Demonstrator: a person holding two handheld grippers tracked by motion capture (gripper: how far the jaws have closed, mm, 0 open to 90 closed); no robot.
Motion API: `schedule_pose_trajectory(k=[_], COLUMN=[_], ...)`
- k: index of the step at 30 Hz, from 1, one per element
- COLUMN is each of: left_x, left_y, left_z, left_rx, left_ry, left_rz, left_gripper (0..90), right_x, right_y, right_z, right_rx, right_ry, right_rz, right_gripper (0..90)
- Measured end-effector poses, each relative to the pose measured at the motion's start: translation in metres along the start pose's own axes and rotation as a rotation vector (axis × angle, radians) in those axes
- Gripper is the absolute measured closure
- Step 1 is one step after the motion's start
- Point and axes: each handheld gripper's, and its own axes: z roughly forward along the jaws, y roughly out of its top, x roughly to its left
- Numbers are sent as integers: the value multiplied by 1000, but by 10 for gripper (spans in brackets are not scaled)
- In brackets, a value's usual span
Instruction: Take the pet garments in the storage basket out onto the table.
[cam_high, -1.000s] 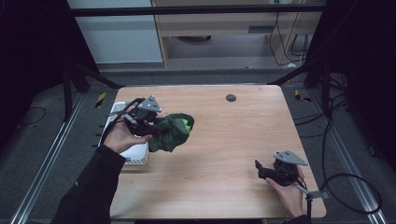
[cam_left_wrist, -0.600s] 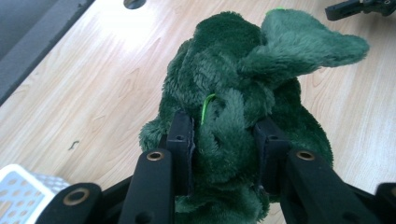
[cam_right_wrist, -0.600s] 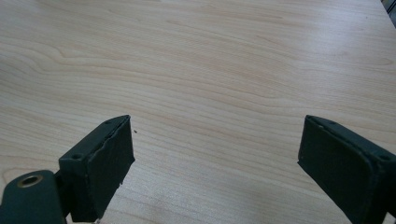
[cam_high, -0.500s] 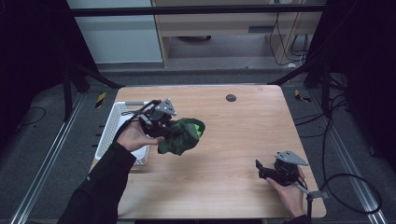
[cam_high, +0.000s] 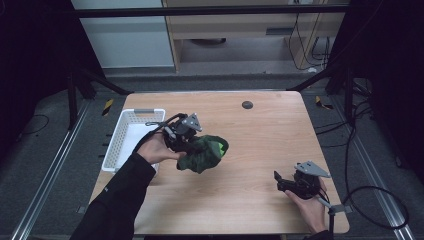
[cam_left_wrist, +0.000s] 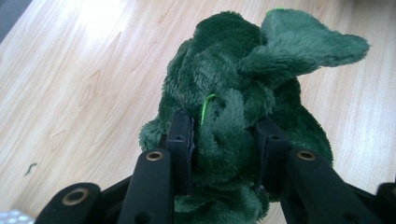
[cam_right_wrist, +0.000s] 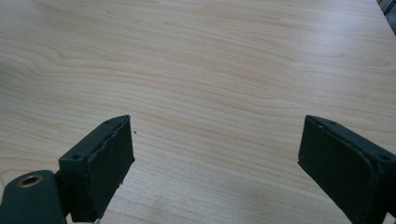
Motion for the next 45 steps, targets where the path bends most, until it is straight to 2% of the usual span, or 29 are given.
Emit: schedule_pose_trajectory(k=[14, 21, 27, 33, 40, 45], left_x=[-11, -18, -21, -23, -29, -28], left_y=[11, 14, 10, 7, 8, 3], left_z=[36, 50, 67, 81, 91, 97], left_rx=[65, 79, 90, 127, 143, 133], left_ry=[-46, -65, -86, -89, -93, -104], left_rz=[67, 87, 81, 94, 116, 95], left_gripper=[640, 640, 637, 633, 625, 618], right_x=[-1, 0, 0, 0, -1, 0], right_y=[0, 0, 0, 0, 0, 0], right_z=[0, -1, -1, 0, 0, 0], right_rx=[-2, -7, -5, -4, -4, -1], right_ry=[-5, -7, -7, -10, -7, -4], right_rz=[-6, 2, -3, -7, -9, -9], right_gripper=[102, 103, 103, 103, 103, 103])
